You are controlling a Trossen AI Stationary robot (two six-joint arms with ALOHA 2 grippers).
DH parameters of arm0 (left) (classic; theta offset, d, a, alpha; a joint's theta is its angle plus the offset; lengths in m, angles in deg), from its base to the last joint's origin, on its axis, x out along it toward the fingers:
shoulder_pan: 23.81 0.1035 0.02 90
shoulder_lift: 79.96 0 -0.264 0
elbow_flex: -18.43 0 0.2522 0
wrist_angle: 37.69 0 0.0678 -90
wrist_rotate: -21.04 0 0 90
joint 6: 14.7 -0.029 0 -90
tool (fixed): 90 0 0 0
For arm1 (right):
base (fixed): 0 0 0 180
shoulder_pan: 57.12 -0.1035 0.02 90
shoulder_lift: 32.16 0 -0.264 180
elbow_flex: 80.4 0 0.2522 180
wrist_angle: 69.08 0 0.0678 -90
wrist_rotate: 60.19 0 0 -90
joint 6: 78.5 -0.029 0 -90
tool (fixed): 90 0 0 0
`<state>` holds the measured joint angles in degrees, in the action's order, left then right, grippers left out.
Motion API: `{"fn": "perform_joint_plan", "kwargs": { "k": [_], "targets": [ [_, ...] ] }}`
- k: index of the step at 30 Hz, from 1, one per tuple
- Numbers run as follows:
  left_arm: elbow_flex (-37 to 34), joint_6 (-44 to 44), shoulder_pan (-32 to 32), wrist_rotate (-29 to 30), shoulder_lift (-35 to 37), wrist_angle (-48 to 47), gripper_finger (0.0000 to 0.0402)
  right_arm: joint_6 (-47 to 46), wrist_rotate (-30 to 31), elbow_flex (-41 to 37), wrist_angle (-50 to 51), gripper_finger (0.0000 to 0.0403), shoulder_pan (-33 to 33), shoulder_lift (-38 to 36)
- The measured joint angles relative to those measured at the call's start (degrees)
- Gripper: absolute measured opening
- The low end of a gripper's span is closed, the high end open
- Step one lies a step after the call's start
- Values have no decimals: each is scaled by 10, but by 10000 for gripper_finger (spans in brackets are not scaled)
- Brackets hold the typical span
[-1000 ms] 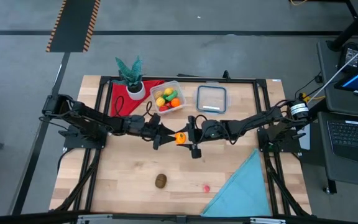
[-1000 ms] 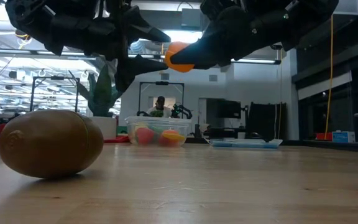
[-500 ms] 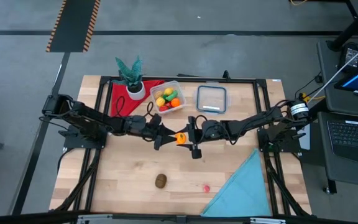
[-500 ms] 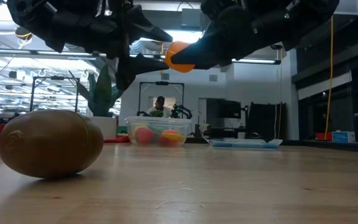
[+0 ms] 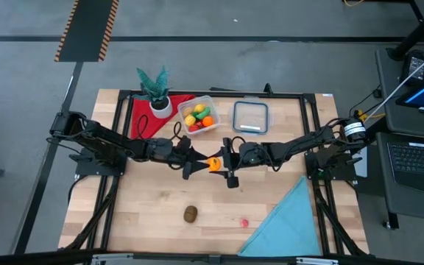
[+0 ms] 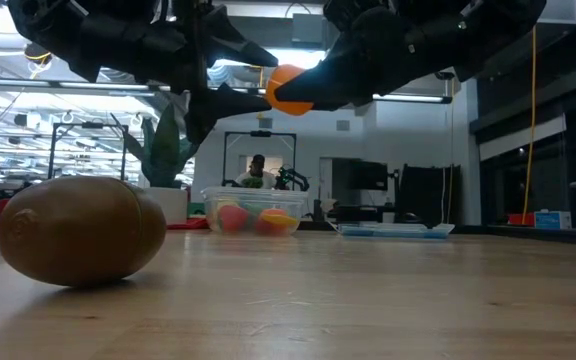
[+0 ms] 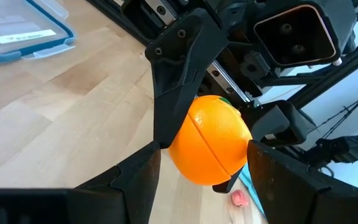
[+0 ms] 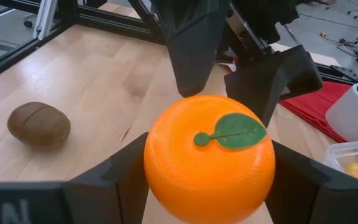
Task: Pick and placing Produce into tupperware
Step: Put the orange into the transparent bin
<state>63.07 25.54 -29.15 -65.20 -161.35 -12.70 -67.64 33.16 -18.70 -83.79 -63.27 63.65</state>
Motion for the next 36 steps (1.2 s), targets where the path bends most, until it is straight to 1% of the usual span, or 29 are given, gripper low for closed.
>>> {"fn": "perform_joint_plan", "kwargs": {
  "k": [9,14,16,23,27,31,36],
  "targets": [
    [0,-34,0,3,0,-1,238,-2,1,0,0,242,0,0],
    [0,-38,0,36,0,11,242,-2,8,0,-2,242,1,0],
    [0,-40,0,40,0,12,242,-2,8,0,-2,242,1,0],
    [1,-42,0,41,0,0,242,-2,2,0,0,242,1,0],
    [1,-36,1,17,0,-2,243,-2,0,0,1,242,0,0],
    [2,-35,1,16,0,-3,256,-2,-1,0,1,242,0,0],
    [2,-35,5,13,0,-3,285,-2,1,0,2,242,1,1]
  ]
}}
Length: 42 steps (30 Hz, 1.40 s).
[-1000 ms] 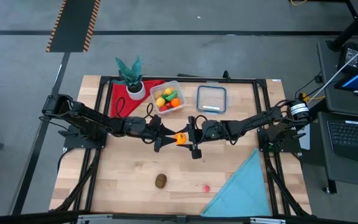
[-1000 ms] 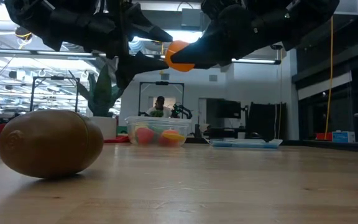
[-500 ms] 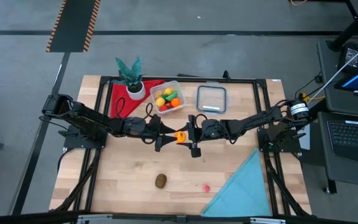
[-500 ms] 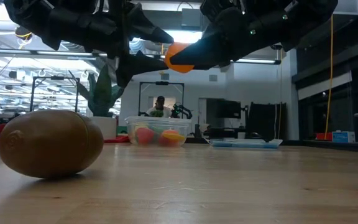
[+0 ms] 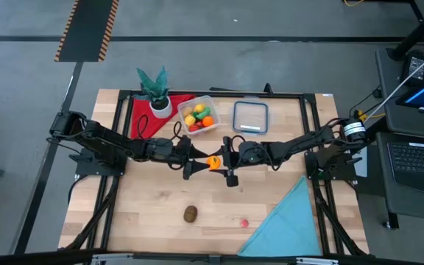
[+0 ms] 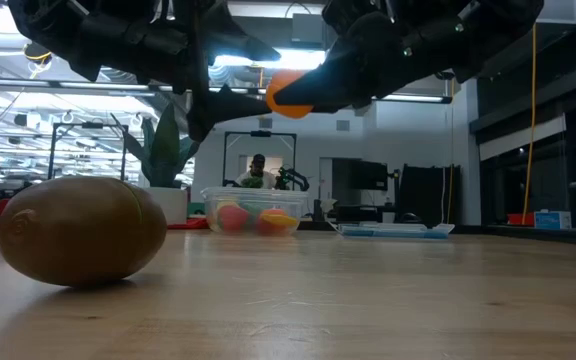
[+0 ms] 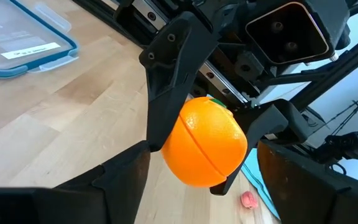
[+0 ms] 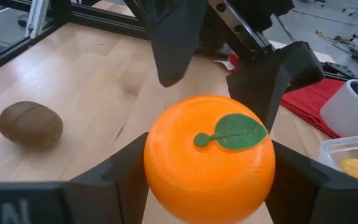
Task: Pick and placing Produce into tupperware
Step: Put the orange into the transparent bin
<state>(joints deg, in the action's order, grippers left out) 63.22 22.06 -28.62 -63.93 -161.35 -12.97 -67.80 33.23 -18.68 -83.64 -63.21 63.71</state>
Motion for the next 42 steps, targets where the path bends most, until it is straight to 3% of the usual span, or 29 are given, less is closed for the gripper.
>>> {"fn": "perform_joint_plan", "kwargs": {
  "k": [6,17,21,42],
  "targets": [
    [0,0,-3,1,0,0,305,1,0,0,0,242,0,0],
    [0,31,-5,46,0,-1,299,18,3,1,-12,242,0,0],
    [0,62,-5,53,1,-2,299,21,28,1,-13,242,0,0],
    [0,102,-26,75,-16,37,299,33,30,1,-24,242,3,0]
  ]
}}
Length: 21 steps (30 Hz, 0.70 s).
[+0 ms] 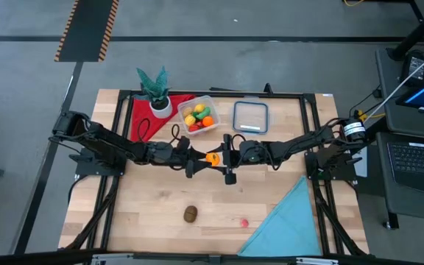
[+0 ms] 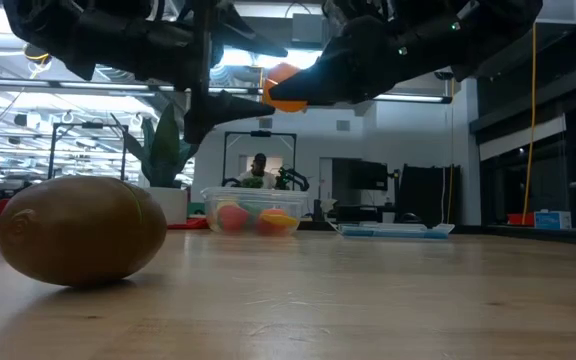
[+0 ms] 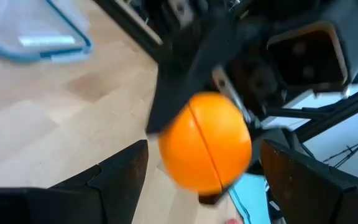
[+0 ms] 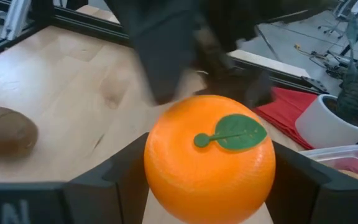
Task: Pick and placing Produce into tupperware
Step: Put the orange into the transparent bin
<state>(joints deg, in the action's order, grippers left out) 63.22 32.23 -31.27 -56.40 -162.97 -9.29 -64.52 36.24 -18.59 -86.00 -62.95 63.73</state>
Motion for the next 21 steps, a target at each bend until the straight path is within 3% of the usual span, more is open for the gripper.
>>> {"fn": "perform_joint_plan", "kwargs": {
  "k": [5,21],
  "targets": [
    [-1,12,1,-22,-41,43,299,-1,2,0,0,242,0,0],
    [-1,34,12,-23,-41,75,298,0,0,-1,1,242,0,-1]
  ]
}}
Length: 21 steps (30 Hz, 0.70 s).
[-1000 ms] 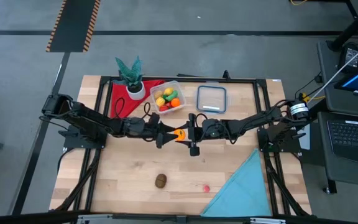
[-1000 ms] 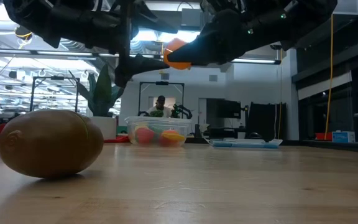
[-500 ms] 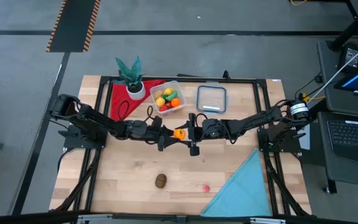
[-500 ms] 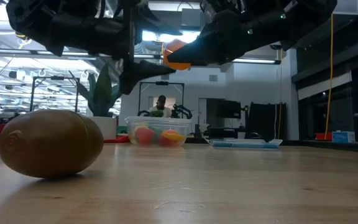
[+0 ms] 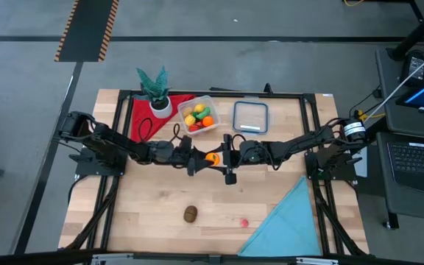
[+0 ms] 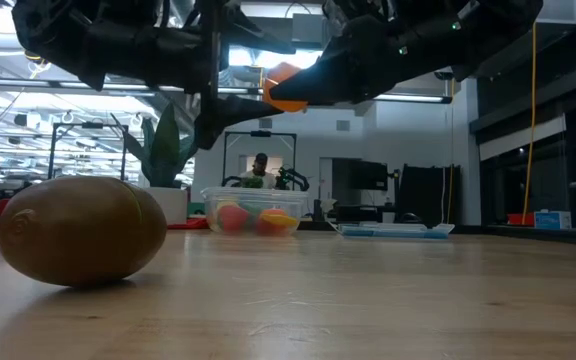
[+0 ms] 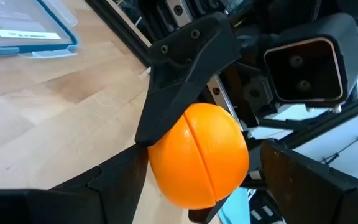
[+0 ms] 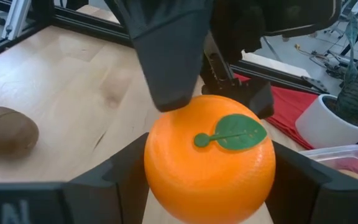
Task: Pick and placing Produce into tupperware
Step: Put the orange into the transparent bin
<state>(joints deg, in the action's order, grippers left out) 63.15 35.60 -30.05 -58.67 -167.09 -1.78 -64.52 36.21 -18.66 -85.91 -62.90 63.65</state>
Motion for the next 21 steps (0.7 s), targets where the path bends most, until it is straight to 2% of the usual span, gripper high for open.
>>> {"fn": "perform_joint_plan", "kwargs": {
  "k": [14,21],
  "targets": [
    [0,6,3,1,0,-3,298,0,1,0,0,242,0,0],
    [0,6,3,1,0,-3,279,0,1,0,0,242,0,0]
  ]
}}
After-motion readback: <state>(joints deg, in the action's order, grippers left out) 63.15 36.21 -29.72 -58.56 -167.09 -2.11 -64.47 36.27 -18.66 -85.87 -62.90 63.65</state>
